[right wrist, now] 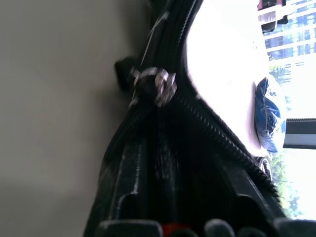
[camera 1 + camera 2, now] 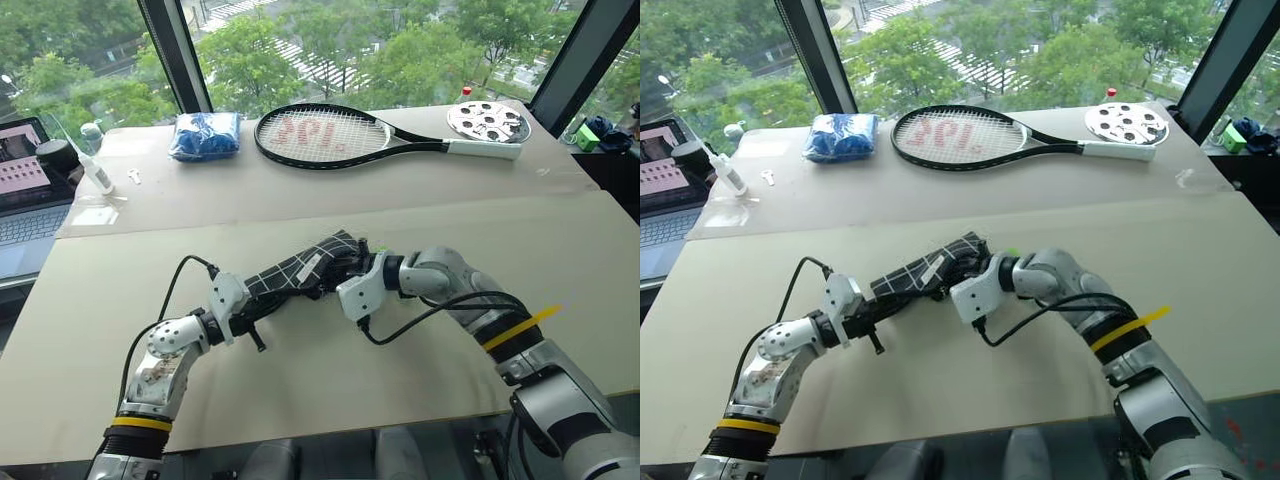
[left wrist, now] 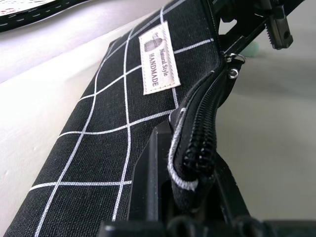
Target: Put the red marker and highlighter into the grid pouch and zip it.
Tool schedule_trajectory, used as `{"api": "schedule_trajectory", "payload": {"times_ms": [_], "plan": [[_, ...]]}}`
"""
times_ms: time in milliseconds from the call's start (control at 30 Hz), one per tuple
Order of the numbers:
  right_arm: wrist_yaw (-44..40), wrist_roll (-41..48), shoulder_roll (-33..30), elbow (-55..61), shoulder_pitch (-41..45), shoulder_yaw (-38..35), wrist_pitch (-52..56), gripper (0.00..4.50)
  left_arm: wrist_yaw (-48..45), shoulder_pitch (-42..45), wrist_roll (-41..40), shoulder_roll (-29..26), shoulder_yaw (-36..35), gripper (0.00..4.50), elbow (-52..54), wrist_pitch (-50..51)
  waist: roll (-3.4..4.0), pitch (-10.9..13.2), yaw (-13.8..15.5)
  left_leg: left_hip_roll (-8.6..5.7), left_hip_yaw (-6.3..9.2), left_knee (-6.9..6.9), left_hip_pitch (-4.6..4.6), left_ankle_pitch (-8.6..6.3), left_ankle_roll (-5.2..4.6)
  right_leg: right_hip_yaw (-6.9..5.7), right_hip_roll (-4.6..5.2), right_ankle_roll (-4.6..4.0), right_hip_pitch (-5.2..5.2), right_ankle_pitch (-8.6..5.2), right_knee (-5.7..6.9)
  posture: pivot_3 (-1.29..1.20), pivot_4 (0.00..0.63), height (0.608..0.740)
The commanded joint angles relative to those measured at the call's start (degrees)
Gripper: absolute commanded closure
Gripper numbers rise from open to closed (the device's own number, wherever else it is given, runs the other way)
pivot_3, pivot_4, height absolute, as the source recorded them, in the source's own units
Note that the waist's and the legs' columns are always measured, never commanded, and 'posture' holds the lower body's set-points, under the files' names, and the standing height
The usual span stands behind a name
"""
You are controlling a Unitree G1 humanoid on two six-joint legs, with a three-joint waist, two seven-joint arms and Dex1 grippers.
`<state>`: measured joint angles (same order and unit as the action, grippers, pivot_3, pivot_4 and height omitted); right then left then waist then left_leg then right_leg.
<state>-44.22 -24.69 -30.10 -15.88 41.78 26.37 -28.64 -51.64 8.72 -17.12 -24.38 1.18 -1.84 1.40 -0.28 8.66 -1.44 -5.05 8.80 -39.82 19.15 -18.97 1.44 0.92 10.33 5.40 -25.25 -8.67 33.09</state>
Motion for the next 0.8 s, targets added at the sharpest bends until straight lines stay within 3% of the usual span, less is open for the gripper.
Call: {"api": "schedule_trajectory", "payload": {"times_ms": [33,267,400,600,800], "plan": [[-5.1,12.0,-2.1,2.7,1.2,-8.8,9.7,1.67,0.9,0.8,-2.2,1.0,-1.1,4.5,2.5,0.5,0.0,0.0,0.2,-0.01,0.0,0.0,0.01,0.0,0.0,0.0,0.01,0.0,0.0,0.0,0.0,0.0,0.15,0.74],[-12.5,30.1,-9.3,6.4,0.8,-23.0,28.6,1.67,2.4,1.1,-4.2,1.4,-2.4,4.5,3.2,2.4,0.0,0.0,0.5,0.01,0.02,0.02,0.0,0.0,0.0,-0.01,-0.01,-0.01,0.0,0.01,-0.01,0.0,0.15,0.74],[-11.6,32.7,-13.3,7.8,-4.8,-27.6,37.8,1.67,2.3,1.0,-4.4,1.3,-2.7,4.5,3.0,2.5,-0.01,0.0,0.6,0.01,0.01,0.02,0.02,-0.01,-0.01,-0.01,0.0,-0.01,0.0,0.01,-0.01,0.0,0.15,0.74],[-3.9,39.9,-9.0,20.1,-13.7,-31.8,59.7,1.67,2.3,1.0,-4.5,1.4,-3.0,4.5,2.8,2.6,0.0,0.0,0.3,0.02,-0.02,0.01,0.02,-0.01,-0.02,0.03,0.01,-0.02,-0.01,0.02,0.01,0.0,0.15,0.74],[2.1,40.9,-6.0,28.6,-19.6,-28.7,71.8,1.67,2.2,0.8,-4.4,1.4,-3.0,4.5,2.9,2.7,0.0,0.0,0.8,0.0,-0.03,-0.04,0.03,-0.01,-0.02,0.04,0.01,-0.01,0.0,0.04,0.01,0.0,0.15,0.74]]}}
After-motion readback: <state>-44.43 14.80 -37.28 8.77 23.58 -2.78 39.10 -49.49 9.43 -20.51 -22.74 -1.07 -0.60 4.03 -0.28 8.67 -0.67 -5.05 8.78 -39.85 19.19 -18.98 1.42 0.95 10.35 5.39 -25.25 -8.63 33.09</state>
